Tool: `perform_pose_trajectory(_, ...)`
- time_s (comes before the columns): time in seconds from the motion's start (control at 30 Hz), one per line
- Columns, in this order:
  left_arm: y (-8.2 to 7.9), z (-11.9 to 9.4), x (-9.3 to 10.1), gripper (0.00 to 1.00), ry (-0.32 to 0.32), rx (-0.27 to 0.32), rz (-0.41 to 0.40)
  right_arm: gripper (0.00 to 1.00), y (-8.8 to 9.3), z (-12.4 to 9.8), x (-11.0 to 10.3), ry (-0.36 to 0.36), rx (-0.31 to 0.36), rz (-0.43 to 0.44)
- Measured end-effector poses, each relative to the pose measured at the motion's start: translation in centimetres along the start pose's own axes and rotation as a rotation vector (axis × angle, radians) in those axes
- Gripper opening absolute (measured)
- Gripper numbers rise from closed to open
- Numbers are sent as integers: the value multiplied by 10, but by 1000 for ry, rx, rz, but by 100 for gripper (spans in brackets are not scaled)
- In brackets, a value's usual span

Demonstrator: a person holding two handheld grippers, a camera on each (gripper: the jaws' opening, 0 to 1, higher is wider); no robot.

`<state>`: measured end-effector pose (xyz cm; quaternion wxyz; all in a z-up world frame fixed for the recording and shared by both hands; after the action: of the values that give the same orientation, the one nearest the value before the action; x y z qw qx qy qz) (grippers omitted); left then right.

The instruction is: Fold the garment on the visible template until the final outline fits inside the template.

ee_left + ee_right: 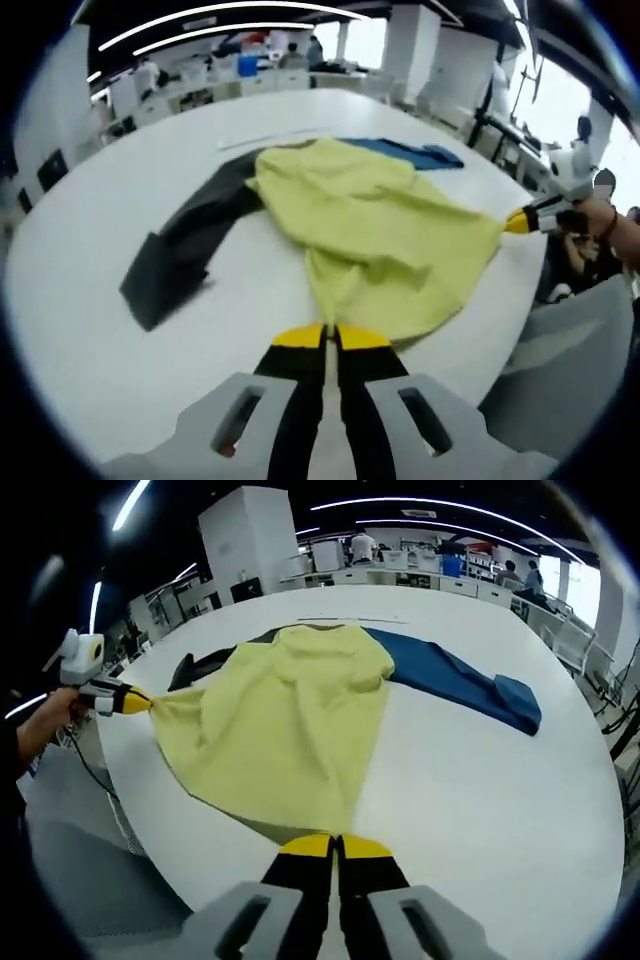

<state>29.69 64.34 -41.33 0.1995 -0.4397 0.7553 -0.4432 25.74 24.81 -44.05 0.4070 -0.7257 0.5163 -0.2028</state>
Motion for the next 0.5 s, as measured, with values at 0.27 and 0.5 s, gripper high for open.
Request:
perform_pose_trajectory(0.27, 12, -18, 9, 0, -35, -27, 8, 0, 5, -5, -1, 19, -7, 0)
perform_pose_trajectory(0.5, 21, -26, 13, 0, -58, -58, 31, 0, 9, -9, -3, 24, -4, 12)
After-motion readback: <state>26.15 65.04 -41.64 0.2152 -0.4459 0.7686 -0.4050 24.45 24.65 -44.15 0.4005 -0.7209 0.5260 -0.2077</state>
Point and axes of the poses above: the point that each gripper's makers call its tool centre point, and the gripper's own axes: z roughly forward along the fingers, x roughly to its right, y roughly out of its underside, the point moved 10 cm from there along -z, roughly backward along the fingers, and after that the axes turned 13 degrees about x, right-handed, at the moved point
